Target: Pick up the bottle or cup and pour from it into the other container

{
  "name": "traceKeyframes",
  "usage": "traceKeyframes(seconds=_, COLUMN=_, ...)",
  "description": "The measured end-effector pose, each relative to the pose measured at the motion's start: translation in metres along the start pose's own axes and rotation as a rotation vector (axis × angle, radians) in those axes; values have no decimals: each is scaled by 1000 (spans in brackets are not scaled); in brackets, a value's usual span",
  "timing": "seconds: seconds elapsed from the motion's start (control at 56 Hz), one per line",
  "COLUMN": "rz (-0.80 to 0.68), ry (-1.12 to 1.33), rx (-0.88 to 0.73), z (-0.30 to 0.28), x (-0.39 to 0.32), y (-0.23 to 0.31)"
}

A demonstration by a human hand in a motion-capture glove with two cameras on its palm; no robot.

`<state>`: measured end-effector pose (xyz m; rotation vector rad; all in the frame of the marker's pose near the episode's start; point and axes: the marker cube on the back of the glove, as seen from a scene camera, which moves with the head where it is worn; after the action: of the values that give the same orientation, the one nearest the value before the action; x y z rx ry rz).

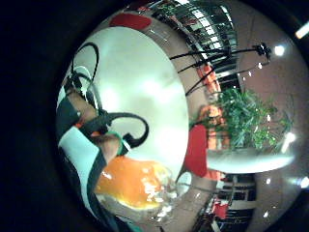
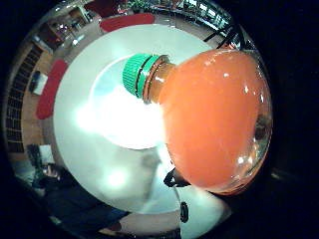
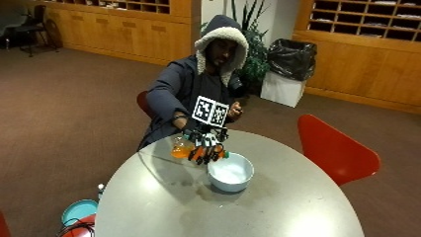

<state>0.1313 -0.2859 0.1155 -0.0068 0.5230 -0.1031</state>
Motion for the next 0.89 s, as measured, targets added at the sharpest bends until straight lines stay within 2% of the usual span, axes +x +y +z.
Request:
traceKeyframes(seconds=0.303, rz=-91, ry=188, rx=-35, z=-1, x=-24, y=-7)
traceKeyframes(seconds=0.892, rz=-43, ry=83, rx=0, z=-14, x=-13, y=2)
